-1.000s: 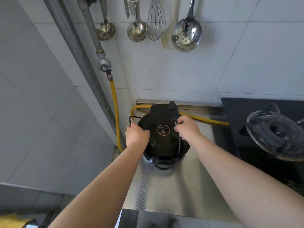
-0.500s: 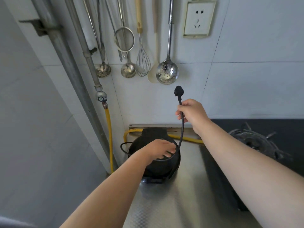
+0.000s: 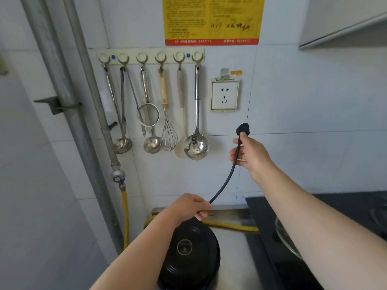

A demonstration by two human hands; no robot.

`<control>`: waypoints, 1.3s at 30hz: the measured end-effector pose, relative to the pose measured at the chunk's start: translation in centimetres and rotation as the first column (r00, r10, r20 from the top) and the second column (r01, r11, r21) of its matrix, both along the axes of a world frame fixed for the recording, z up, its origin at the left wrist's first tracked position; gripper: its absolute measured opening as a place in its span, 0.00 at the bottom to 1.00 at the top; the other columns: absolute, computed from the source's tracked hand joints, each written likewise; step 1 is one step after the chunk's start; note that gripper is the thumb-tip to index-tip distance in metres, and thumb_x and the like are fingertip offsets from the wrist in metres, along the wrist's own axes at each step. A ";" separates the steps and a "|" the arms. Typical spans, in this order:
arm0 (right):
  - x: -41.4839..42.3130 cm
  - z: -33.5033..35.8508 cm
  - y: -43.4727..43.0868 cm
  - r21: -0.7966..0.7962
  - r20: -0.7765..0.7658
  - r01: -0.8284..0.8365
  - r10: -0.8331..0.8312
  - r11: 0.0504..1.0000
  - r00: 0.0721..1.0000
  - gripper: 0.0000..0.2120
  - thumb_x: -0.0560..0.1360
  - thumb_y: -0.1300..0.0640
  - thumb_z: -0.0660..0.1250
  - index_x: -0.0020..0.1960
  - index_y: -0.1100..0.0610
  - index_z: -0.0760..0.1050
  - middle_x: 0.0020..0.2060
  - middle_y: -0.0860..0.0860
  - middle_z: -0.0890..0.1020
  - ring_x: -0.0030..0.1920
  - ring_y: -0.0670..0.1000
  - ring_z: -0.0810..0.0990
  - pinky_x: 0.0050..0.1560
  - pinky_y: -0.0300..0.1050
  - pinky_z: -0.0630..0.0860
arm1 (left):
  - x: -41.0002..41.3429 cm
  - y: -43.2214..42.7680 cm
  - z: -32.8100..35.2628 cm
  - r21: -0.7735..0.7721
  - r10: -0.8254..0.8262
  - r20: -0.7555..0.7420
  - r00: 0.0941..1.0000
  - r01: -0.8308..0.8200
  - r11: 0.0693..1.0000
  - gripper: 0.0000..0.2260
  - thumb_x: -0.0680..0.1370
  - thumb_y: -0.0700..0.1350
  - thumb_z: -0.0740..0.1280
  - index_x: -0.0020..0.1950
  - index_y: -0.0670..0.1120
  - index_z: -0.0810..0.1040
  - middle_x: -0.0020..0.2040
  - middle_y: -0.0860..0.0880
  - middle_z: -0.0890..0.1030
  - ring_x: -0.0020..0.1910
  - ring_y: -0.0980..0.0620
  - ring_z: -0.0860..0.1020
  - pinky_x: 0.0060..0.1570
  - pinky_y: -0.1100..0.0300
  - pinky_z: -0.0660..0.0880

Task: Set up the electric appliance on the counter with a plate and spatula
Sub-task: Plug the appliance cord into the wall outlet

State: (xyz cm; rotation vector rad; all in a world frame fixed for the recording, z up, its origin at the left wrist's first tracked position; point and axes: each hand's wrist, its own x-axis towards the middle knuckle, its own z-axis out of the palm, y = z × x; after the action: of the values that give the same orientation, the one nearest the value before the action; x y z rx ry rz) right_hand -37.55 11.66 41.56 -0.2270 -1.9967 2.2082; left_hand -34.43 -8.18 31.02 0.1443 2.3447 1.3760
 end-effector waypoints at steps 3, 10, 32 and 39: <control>-0.9 1.2 0.2 -0.020 -0.017 0.000 0.000 1.000 1.000 0.19 0.81 0.46 0.55 0.47 0.59 0.77 0.32 0.55 0.78 0.34 0.54 0.78 0.38 0.46 0.78 | -1.1 0.0 1.0 -0.030 0.006 -0.041 0.999 -0.007 1.000 0.04 0.75 0.48 0.69 0.46 0.49 0.82 0.37 0.54 0.85 0.32 0.62 0.81 0.39 0.72 0.74; -4.5 4.0 -0.3 0.062 -0.060 0.039 -0.036 0.997 0.998 0.14 0.80 0.50 0.55 0.45 0.58 0.72 0.27 0.53 0.76 0.28 0.54 0.73 0.35 0.46 0.75 | -3.8 0.3 2.5 -0.051 0.120 -0.144 0.982 -0.129 0.990 0.06 0.70 0.42 0.72 0.46 0.47 0.80 0.41 0.49 0.84 0.42 0.53 0.81 0.49 0.60 0.74; -13.6 5.1 -0.6 0.162 -0.136 -0.030 0.053 0.986 0.989 0.09 0.81 0.51 0.55 0.56 0.52 0.72 0.34 0.51 0.76 0.35 0.50 0.73 0.43 0.48 0.73 | -11.3 1.3 1.6 -0.204 0.151 -0.293 0.944 -0.216 0.955 0.08 0.75 0.44 0.69 0.53 0.46 0.82 0.48 0.49 0.82 0.51 0.50 0.80 0.50 0.61 0.75; -14.5 4.3 -0.1 0.156 -0.162 0.004 0.021 0.988 0.987 0.09 0.81 0.52 0.55 0.57 0.51 0.72 0.34 0.51 0.75 0.35 0.50 0.73 0.39 0.44 0.72 | -12.2 1.9 1.3 -0.194 0.171 -0.290 0.942 -0.233 0.953 0.09 0.75 0.44 0.68 0.54 0.46 0.82 0.45 0.51 0.80 0.47 0.52 0.78 0.46 0.62 0.73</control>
State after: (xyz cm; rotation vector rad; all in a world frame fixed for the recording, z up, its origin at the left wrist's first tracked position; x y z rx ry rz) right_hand -52.01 11.55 45.91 -0.0174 -2.0692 1.9905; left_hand -46.63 -6.27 32.30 0.0238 2.7951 1.2313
